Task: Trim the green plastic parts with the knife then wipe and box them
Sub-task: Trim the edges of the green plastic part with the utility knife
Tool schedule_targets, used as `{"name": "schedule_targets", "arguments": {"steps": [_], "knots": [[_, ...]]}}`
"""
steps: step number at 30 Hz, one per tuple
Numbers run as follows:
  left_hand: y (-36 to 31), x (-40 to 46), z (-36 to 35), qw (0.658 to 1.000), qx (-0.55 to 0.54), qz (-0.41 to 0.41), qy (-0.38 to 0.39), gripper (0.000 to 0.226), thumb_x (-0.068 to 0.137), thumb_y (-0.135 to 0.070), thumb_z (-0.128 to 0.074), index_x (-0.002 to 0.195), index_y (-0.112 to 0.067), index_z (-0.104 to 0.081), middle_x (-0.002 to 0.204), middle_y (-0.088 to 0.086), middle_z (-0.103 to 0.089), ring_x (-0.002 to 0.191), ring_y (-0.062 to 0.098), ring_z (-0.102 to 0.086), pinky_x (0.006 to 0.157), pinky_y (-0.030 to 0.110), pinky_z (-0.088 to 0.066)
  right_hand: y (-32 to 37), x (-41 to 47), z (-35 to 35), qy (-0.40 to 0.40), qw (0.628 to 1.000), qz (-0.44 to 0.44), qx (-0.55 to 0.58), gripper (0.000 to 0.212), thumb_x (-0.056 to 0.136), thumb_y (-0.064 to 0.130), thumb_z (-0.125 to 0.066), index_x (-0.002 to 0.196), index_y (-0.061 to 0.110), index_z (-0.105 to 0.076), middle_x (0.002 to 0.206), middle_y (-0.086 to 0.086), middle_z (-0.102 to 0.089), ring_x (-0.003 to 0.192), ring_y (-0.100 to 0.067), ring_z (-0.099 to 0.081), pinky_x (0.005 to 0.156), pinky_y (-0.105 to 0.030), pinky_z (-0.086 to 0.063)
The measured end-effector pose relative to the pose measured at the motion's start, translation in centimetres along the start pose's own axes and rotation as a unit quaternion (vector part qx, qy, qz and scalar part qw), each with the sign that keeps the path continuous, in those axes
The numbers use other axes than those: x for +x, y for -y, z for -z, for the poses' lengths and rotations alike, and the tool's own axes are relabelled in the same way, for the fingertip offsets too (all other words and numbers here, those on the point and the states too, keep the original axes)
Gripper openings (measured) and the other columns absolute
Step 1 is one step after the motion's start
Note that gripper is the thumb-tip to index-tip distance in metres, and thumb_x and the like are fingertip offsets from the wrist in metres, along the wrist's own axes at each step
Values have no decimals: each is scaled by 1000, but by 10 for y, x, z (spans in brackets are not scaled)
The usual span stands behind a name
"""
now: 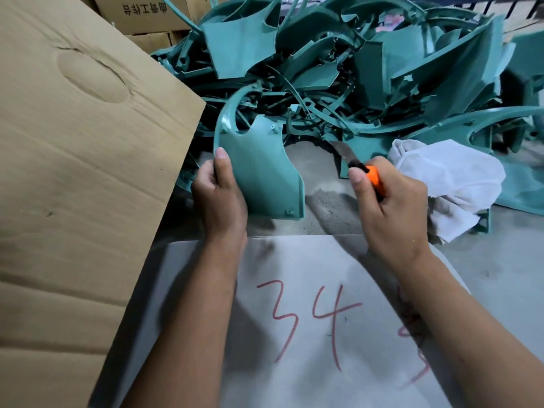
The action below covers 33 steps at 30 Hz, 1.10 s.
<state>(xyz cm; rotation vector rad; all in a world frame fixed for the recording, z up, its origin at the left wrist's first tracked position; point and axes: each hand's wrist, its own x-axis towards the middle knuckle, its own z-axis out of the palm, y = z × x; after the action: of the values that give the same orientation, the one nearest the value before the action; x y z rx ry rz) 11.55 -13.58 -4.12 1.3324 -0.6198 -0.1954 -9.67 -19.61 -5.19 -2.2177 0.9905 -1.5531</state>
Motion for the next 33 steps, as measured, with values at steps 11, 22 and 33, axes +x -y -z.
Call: {"name": "schedule_targets", "arguments": {"steps": [11, 22, 33], "knots": [[-1, -21, -20, 976, -132, 29, 171, 34, 86, -11, -68, 119, -18, -62, 112, 7, -76, 106, 27, -73, 97, 55, -57, 0, -6, 4, 69, 997, 45, 13, 29, 107, 32, -51, 84, 15, -49, 64, 8, -42, 58, -12, -39, 57, -29, -34], [-23, -18, -15, 912, -310, 127, 238, 34, 93, -1, -60, 127, -4, -60, 124, 16, -71, 113, 32, -70, 85, 41, -60, 4, -11, -2, 130, 988, 81, -25, 36, 104, 43, -49, 84, 13, -54, 64, 4, -45, 58, -26, -46, 55, -47, -42], [-21, -20, -12, 906, -317, 120, 253, 33, 90, -1, -62, 123, -8, -63, 117, 10, -75, 107, 26, -73, 80, 37, -61, -18, 3, 13, -99, 991, -67, -55, 37, 109, 31, -51, 79, 10, -47, 59, 10, -40, 57, -15, -33, 58, -38, -22]]}}
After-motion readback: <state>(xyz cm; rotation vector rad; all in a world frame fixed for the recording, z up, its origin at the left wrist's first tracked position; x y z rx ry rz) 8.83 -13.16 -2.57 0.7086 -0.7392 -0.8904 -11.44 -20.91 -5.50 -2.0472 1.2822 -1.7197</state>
